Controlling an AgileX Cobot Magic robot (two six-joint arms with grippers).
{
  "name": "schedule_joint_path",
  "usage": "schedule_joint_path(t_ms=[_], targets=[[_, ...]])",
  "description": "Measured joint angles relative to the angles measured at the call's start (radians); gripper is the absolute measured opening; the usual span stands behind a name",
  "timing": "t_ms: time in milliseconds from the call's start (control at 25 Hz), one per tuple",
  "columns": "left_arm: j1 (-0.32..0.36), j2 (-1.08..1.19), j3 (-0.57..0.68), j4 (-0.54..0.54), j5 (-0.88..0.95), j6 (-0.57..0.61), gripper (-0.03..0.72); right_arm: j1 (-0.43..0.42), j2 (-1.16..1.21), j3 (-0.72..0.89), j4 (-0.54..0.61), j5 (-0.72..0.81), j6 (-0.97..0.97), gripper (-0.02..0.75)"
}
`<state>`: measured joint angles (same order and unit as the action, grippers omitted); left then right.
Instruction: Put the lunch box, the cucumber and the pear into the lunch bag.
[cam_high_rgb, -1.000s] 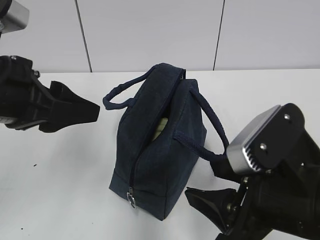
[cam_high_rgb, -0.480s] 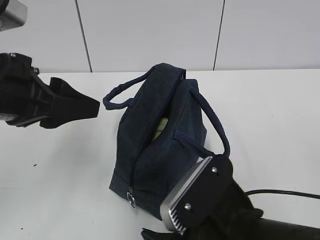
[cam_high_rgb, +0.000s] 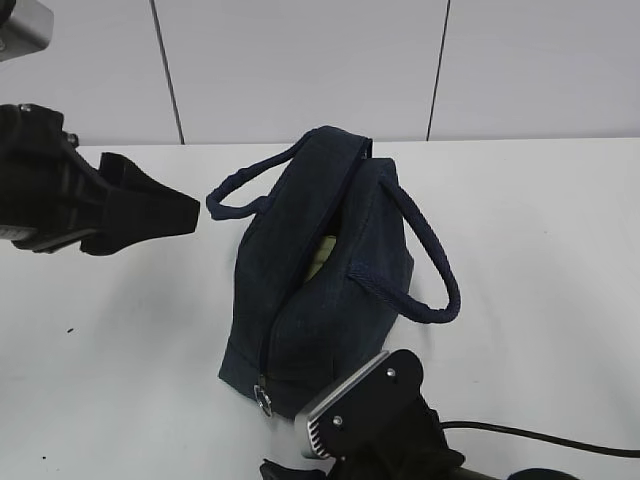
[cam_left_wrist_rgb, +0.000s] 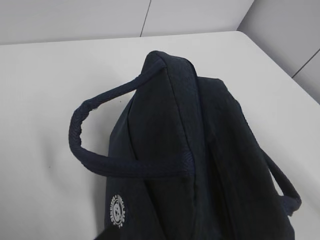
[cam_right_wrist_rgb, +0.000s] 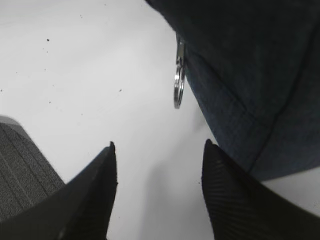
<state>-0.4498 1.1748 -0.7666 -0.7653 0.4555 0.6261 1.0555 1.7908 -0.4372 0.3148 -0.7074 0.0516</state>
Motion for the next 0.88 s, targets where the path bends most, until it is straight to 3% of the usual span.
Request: schedule_joint_path(t_ms=[400,880], targets=[[0.0,0.0,0.0,-0.001,-0.012,0.0,0.363,0.0,0.091,-0.092,-0.01,-0.038,0.032,0.336],[0.0,0.0,0.0,-0.001,-0.019,0.0,0.363,0.0,0.142,-0.161,0.088,-0.053,0.025,0.295]])
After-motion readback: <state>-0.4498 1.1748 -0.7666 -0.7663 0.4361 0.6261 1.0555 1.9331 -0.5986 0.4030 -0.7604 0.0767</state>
